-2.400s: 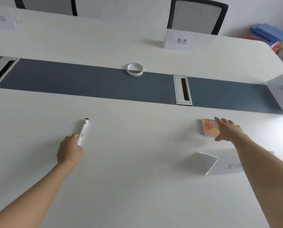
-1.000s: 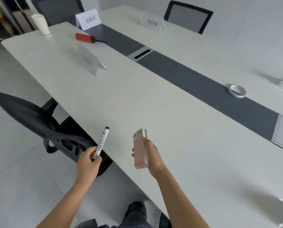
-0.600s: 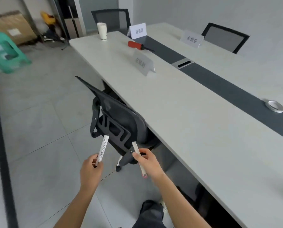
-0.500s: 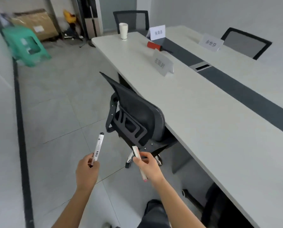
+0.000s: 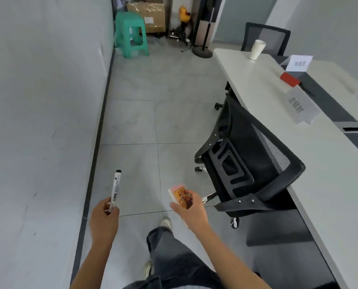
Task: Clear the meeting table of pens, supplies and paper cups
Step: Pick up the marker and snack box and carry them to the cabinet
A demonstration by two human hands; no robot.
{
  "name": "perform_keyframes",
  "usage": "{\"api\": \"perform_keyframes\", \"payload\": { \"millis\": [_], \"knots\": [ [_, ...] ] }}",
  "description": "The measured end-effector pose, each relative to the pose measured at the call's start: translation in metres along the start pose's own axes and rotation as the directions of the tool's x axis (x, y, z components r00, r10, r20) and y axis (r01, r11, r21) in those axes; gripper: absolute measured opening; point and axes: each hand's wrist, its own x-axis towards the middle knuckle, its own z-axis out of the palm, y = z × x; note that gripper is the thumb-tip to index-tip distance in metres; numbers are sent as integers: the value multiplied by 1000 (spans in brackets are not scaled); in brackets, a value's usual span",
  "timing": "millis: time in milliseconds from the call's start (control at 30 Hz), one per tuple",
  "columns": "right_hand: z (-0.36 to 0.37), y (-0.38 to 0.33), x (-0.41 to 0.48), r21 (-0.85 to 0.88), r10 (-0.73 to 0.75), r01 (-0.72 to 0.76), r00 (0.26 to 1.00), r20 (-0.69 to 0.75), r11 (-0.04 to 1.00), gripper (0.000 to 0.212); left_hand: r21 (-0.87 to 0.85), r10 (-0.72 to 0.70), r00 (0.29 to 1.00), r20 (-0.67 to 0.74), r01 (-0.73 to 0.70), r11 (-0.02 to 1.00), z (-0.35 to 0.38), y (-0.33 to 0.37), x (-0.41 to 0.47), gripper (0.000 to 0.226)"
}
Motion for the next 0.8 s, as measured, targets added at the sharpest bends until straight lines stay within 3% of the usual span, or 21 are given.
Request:
{"api": "perform_keyframes", "payload": {
  "millis": [267, 633, 800],
  "knots": [
    [71, -76, 61, -160, -159, 176, 981, 115, 971, 67, 7, -6, 993, -120, 7, 1000, -38, 13, 83, 28],
    [162, -216, 214, -62, -139, 148, 982, 130, 987, 67, 149, 40, 987, -155, -17, 989, -65, 83, 290, 25],
    [174, -268, 271, -33, -136, 137, 990, 45, 990, 69, 138, 25, 995, -101, -11, 990, -52, 106, 362, 25]
  ]
}}
